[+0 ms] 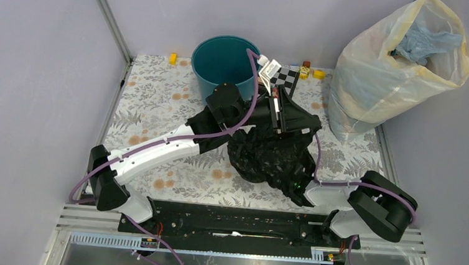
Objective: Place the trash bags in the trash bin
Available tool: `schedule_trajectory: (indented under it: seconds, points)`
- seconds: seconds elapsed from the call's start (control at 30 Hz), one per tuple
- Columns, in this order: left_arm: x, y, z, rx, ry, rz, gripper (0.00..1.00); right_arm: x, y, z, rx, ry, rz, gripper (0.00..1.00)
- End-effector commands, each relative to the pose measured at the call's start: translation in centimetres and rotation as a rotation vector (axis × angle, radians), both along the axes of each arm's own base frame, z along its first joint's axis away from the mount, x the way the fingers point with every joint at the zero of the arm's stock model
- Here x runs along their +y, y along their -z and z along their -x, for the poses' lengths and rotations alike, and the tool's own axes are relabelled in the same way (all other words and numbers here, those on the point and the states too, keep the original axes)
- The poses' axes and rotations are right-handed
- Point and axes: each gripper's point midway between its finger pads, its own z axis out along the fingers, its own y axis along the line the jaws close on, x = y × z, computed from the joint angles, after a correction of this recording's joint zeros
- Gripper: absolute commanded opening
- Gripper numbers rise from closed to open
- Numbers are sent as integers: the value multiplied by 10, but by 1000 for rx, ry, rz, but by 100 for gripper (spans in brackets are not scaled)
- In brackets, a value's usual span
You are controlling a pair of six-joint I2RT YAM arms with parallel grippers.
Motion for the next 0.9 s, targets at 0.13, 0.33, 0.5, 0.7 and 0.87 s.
schedule_trajectory:
  seconds: [0.13,0.33,0.5,0.7,0.87]
  points:
    - [62,-147,43,-196,43,301,0,-21,35,-30,86,225,113,0]
    - [86,-166,47,-237,-35,280,0,-52,75,-45,162,382,376,0]
    - [76,-145,46,-209,-5,240,0,-55,70,-50,145,399,417,0]
    - [61,-94,34,-186,-19,108,0,-46,15,-42,1,295,331,0]
    - [61,-54,9,-161,-121,-5,0,-39,-17,-28,-67,195,306,3]
